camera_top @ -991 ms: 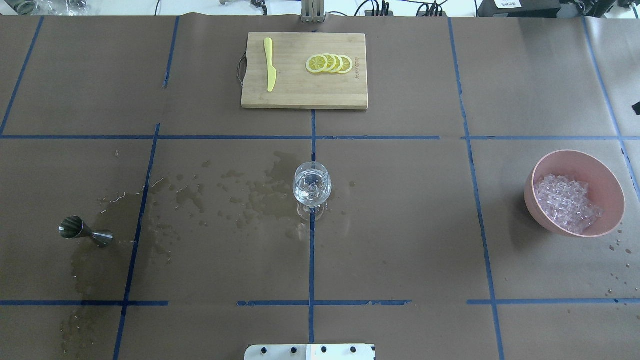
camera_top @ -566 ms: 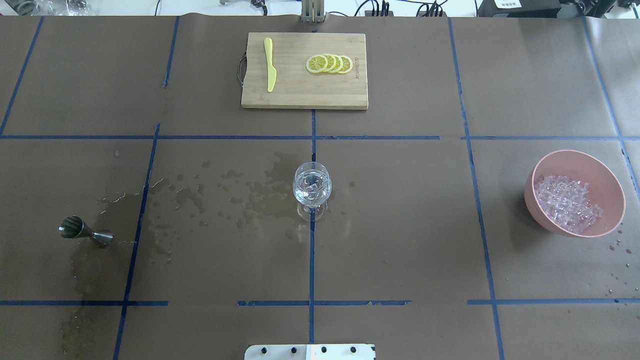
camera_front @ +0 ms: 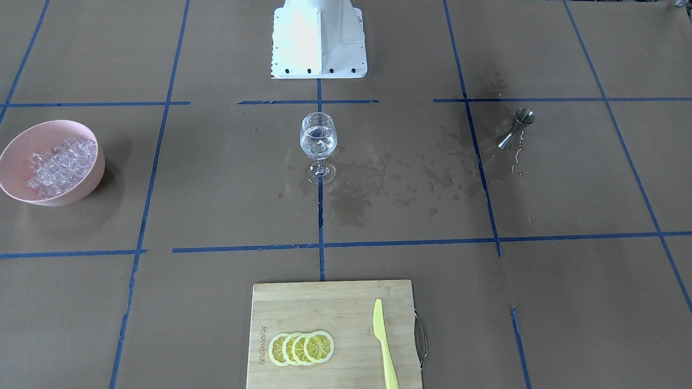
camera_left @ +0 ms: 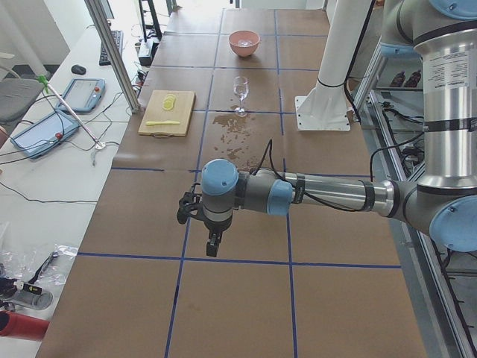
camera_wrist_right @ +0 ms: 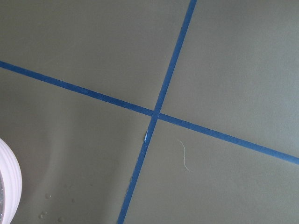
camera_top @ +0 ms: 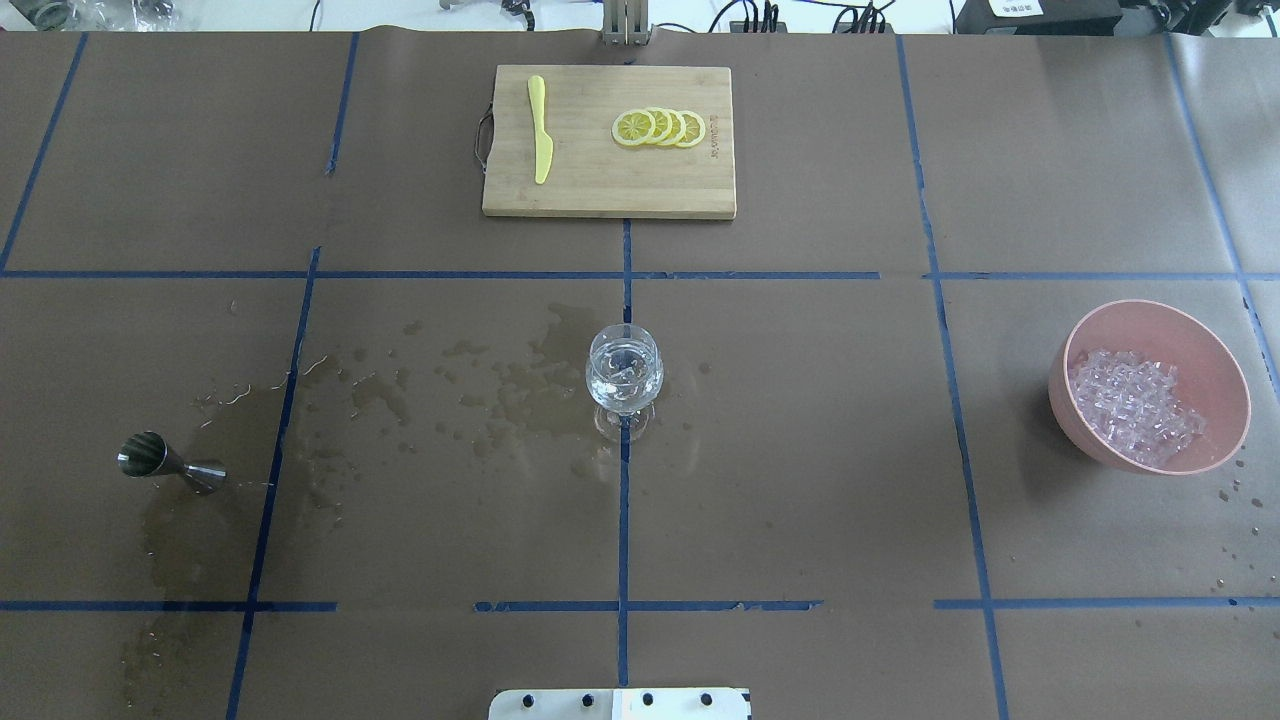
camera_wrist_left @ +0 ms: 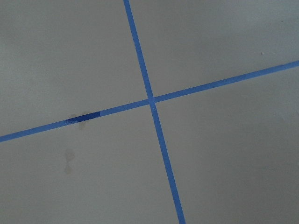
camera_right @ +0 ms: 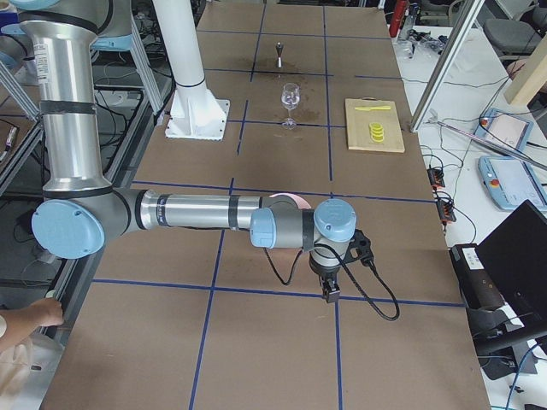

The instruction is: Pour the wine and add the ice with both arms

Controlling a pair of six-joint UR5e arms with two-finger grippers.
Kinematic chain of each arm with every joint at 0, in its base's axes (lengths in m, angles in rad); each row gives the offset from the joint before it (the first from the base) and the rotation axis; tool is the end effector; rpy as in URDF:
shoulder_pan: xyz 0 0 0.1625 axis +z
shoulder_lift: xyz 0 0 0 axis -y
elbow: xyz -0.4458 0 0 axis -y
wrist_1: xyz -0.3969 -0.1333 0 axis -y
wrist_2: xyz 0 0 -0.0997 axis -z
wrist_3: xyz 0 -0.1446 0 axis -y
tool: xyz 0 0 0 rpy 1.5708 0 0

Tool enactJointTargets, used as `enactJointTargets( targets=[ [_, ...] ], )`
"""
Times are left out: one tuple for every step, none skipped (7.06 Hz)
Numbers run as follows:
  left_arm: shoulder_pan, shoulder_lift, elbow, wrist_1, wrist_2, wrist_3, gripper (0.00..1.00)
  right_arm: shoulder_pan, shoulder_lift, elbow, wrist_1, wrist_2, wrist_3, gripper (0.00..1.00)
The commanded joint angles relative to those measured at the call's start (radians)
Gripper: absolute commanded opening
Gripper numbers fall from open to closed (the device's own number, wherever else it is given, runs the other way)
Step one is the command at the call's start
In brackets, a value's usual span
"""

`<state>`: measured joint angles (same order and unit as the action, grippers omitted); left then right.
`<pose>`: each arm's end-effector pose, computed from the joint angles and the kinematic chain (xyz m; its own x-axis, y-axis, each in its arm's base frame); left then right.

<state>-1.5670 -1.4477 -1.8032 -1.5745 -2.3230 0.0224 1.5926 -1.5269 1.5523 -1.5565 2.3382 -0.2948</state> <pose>-0.0328 -0.4509 0.6553 0.7296 0.1021 -0.6762 -0.0201 0.9916 0.1280 0.0442 -0.5192 0.6978 0.6954 -0.3016 0.6523 0.1884 0.9524 0.2395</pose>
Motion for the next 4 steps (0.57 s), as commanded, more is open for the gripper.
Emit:
enactJointTargets(
  targets=[
    [-0.015,-0.026,0.036,0.056,-0.001,0.002,1.00,-0.008,-0.004,-0.009,0.007,-0.003,0.000,1.00],
    [-0.015,-0.029,0.092,0.036,-0.003,0.005,1.00,-0.009,-0.004,-0.011,0.009,-0.002,0.014,1.00],
    [-0.015,-0.029,0.111,-0.057,-0.003,0.008,1.00,-0.011,0.001,-0.008,0.030,0.003,0.072,1.00],
    [-0.015,-0.017,0.111,-0.090,-0.003,0.008,1.00,-0.023,0.026,0.002,0.024,0.003,0.113,1.00]
  ],
)
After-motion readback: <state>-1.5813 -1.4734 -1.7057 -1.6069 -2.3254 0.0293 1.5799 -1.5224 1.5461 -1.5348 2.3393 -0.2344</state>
